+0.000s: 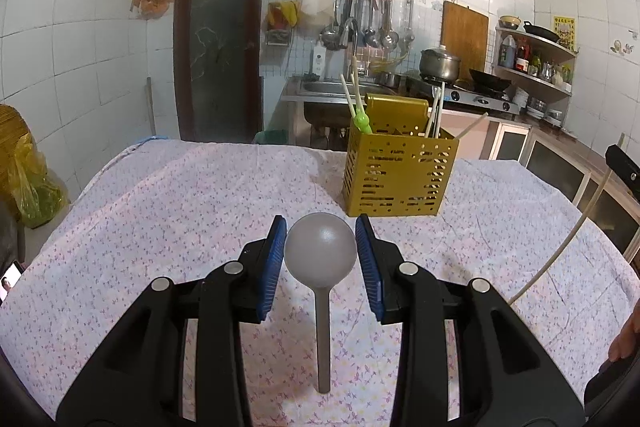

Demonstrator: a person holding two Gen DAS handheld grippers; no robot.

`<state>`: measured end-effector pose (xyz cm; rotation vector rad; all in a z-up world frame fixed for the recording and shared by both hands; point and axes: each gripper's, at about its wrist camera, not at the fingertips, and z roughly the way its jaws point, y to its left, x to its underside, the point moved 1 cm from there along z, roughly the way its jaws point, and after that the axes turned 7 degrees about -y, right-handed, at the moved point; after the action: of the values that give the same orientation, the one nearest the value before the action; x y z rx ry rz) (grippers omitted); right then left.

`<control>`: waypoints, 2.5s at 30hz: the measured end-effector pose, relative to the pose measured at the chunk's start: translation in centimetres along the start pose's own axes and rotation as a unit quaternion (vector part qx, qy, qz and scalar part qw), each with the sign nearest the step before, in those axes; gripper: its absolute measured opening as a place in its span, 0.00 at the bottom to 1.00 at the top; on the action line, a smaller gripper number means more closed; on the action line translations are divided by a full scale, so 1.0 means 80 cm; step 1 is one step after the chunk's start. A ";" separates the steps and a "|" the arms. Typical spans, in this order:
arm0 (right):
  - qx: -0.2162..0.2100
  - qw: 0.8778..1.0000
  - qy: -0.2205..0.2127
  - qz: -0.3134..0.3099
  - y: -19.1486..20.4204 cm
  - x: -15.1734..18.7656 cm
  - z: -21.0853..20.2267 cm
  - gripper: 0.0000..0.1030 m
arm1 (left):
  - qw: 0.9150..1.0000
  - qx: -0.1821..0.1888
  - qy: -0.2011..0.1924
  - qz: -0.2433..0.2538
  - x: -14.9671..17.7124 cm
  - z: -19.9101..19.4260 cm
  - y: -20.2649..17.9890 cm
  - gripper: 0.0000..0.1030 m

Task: Organize utensils
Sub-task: 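Carry the chopstick with the right tool into the holder while the left tool inserts the spoon, then open both tools to release the chopstick and spoon in the holder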

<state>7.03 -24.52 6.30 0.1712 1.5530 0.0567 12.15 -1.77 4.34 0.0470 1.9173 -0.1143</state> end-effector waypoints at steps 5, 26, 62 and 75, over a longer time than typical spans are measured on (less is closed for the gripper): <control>-0.004 1.000 0.003 -0.005 0.004 -0.001 0.011 0.06 | 1.000 0.000 -0.006 -0.003 -0.008 0.003 0.002 0.34; -0.017 1.000 -0.009 -0.009 0.025 -0.028 0.063 0.06 | 0.999 0.018 -0.040 -0.003 -0.076 0.043 -0.002 0.34; -0.016 0.998 0.052 -0.034 0.033 -0.036 0.333 0.06 | 0.999 0.029 -0.046 0.000 -0.162 0.290 -0.073 0.36; 0.001 0.997 0.058 -0.052 0.016 -0.068 0.182 0.75 | 0.997 -0.010 -0.081 0.010 -0.143 0.092 0.001 0.95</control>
<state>21.52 -25.11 12.04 0.0906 1.6761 -0.0168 22.95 -2.15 12.61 0.0432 1.7556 -0.0828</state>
